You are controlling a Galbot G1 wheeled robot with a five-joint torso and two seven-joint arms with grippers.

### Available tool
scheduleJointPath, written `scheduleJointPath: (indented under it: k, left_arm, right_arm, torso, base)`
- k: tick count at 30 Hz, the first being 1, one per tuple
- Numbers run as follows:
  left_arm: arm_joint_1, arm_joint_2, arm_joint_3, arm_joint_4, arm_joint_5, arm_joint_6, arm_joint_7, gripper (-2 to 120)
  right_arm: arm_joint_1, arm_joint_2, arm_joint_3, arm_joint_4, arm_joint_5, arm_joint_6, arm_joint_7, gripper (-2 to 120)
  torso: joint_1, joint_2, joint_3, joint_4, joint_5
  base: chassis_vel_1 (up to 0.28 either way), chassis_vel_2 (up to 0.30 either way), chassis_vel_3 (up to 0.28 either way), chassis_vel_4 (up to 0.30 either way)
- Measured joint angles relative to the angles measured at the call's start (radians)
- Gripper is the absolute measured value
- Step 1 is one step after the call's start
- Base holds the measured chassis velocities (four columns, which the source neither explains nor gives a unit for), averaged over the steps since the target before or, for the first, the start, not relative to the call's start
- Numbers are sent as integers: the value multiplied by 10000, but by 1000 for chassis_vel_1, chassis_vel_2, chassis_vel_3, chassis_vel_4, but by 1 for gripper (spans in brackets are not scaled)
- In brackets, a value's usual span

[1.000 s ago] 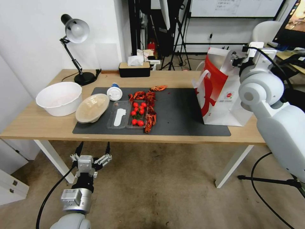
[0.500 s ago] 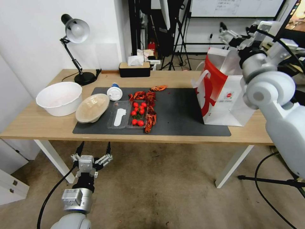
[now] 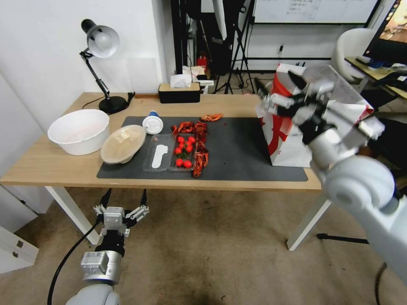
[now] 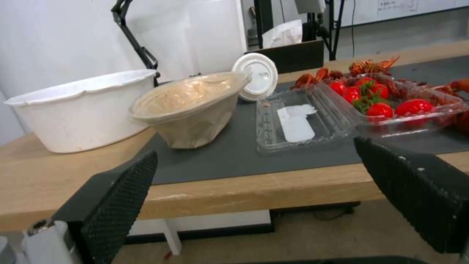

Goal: Pick up the trash from the table and place it into the takeout bag.

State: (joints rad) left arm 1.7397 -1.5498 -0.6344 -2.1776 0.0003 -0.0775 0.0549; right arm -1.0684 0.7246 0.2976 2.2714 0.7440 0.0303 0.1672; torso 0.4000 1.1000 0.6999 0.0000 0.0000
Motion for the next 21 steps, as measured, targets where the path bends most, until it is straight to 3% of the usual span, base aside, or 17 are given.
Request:
scheduleJointPath:
  k: [8, 11, 15, 21]
  left_arm:
    - [20, 84, -61, 1, -24, -35, -15, 100]
    - [-4, 134, -65, 35, -54, -40, -21, 100]
    - [-24, 166, -29, 58, -60, -41, -21, 100]
    - [-54, 186, -7, 93, -75, -41, -21, 100]
  right_arm:
    - [-2900, 1122, 552, 190, -2388, 698, 204, 100]
    - [-4370, 2004, 697, 100, -3649, 1274, 417, 100]
    - [-5500, 2899, 534, -213, -4733, 1942, 840, 100]
    - [-6080, 3401, 412, -355, -5210, 2202, 1141, 100]
  torso:
    - [0, 0, 0, 1, 0]
    - [-2, 0, 0, -2, -2]
    - [-1, 1, 0, -3, -1]
    - [-1, 1, 0, -2, -2]
  base:
    - [0, 0, 0, 0]
    - [0, 0, 0, 0]
    - [0, 0, 0, 0]
    - [0, 0, 0, 0]
